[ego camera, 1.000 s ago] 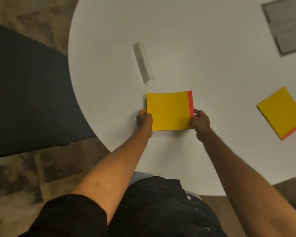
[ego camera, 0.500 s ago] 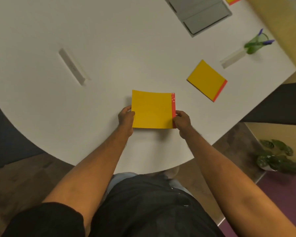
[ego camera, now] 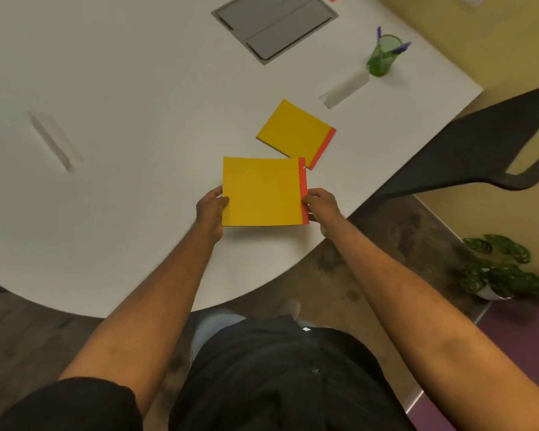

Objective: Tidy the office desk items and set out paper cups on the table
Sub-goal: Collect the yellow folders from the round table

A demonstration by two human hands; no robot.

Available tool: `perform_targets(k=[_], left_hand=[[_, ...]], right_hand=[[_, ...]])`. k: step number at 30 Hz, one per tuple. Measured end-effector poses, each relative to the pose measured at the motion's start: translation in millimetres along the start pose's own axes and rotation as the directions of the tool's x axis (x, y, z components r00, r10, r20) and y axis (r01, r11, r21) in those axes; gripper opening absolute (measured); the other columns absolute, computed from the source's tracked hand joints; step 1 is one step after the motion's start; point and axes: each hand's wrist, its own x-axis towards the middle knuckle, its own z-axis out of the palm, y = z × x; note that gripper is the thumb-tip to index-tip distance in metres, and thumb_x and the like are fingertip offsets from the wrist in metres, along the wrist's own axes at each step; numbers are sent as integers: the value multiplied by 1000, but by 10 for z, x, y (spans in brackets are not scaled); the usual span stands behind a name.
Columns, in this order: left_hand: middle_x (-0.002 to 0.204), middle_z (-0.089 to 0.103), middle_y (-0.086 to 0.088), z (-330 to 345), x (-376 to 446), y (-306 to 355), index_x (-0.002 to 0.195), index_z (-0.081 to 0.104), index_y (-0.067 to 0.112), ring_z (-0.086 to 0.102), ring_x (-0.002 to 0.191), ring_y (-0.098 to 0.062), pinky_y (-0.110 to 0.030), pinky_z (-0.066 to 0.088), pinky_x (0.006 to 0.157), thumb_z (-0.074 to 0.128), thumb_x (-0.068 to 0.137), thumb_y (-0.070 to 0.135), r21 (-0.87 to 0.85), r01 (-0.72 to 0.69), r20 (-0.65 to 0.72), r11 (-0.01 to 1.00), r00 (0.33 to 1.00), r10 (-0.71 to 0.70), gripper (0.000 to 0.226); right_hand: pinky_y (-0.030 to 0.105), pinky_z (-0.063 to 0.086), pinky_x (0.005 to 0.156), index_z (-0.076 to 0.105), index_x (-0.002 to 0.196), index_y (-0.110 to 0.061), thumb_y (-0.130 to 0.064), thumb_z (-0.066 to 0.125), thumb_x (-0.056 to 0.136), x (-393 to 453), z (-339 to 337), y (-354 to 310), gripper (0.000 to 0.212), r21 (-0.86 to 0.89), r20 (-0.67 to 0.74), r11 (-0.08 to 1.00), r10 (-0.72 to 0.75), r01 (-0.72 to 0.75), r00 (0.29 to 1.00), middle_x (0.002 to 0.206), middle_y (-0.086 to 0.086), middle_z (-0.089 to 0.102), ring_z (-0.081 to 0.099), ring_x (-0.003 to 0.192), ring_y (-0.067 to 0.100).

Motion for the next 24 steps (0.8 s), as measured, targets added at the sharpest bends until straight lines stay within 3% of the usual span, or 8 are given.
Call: perform_targets(k=[5,11,15,18,21,24], left_hand=[[138,60,-13,574,-163,83,147,48,11,62,114,-31,-48,54,97,47,102,0,26,-24,34,999,999,23,47],[131,62,-9,1068,-96,288,147,49,14,64,106,-27,-41,57,84,45,104,4,30,-39,72,999,997,37,45],[128,61,-6,1356,2,470,148,47,16,63,106,-25,-38,58,77,42,105,7,22,-48,110,999,993,45,44],[140,58,-7,1556,119,656,151,44,15,61,120,-30,-44,56,90,42,106,8,-23,-53,145,998,988,55,45],[151,50,-12,1754,287,842,154,38,11,50,136,-35,-51,45,109,43,106,11,-128,-38,192,991,979,62,48],[152,48,-16,2037,424,1035,154,36,6,57,125,-32,-44,50,101,40,107,14,-255,-13,262,967,962,82,47]], right_hand=[[42,57,87,62,102,-17,-18,55,101,145,-611,-129,7,19,-14,998,-54,55,998,101,7,66,64,95,27],[26,53,71,62,126,-15,-27,53,104,380,-998,-298,27,105,-15,991,-86,87,996,106,-1,67,67,92,16],[24,53,70,60,130,-16,-25,52,104,541,-1194,-462,28,150,7,983,-110,108,994,110,-3,68,68,93,13],[28,57,73,59,131,-18,-24,52,104,711,-1325,-643,28,180,5,977,-120,117,993,114,-1,69,69,94,14],[30,59,72,59,132,-20,-24,52,105,893,-1466,-858,28,205,1,971,-122,119,993,111,0,69,69,90,15],[28,56,66,57,134,-20,-24,52,105,1070,-1602,-1073,30,232,-4,967,-110,107,994,113,3,69,69,91,17]])
